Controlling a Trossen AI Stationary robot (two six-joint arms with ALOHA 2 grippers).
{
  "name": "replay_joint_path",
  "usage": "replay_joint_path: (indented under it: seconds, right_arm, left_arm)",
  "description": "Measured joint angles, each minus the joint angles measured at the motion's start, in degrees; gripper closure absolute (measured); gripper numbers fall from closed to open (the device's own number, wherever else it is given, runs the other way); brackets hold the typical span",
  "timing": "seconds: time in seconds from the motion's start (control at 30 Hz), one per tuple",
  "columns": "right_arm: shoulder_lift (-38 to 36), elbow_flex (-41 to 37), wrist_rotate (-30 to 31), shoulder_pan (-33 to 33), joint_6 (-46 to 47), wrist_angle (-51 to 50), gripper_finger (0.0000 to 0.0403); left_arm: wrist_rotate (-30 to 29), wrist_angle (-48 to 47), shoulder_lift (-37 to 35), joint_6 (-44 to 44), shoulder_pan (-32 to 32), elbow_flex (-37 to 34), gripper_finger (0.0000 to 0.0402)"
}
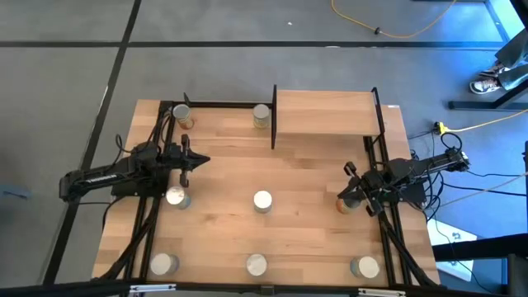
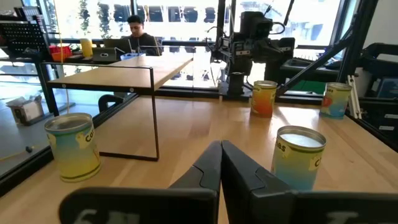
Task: Pick and place cans onto a shelf
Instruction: Put the canned green beans on the shelf
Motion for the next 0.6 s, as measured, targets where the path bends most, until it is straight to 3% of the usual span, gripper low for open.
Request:
replay_joint_path:
  seconds: [0.07,0.17,0.33,0.6]
  right_arm:
    - [0.0,0.0,0.8,0.0,0.9,0.5,0.0377]
    - [0.0,1.7,7.4,0.0,8.3,-0.9,0.0377]
    - [1.2,8.9,11.5,0.0,12.3,-15.1,0.0377]
    - [13.8,26.3,13.5,0.0,18.3,-34.4,0.0377]
  left_arm:
    - [-0.1,0.1,0.0,0.0,0.0,0.0,0.0401]
    - [-1.0,0.6,0.0,0.1,0.0,0.0,0.0401]
    - [-1.0,0.6,0.0,3.3,0.0,0.0,0.0401]
    - [-1.1,-0.3,0.0,4.5,0.0,2.6,0.0401]
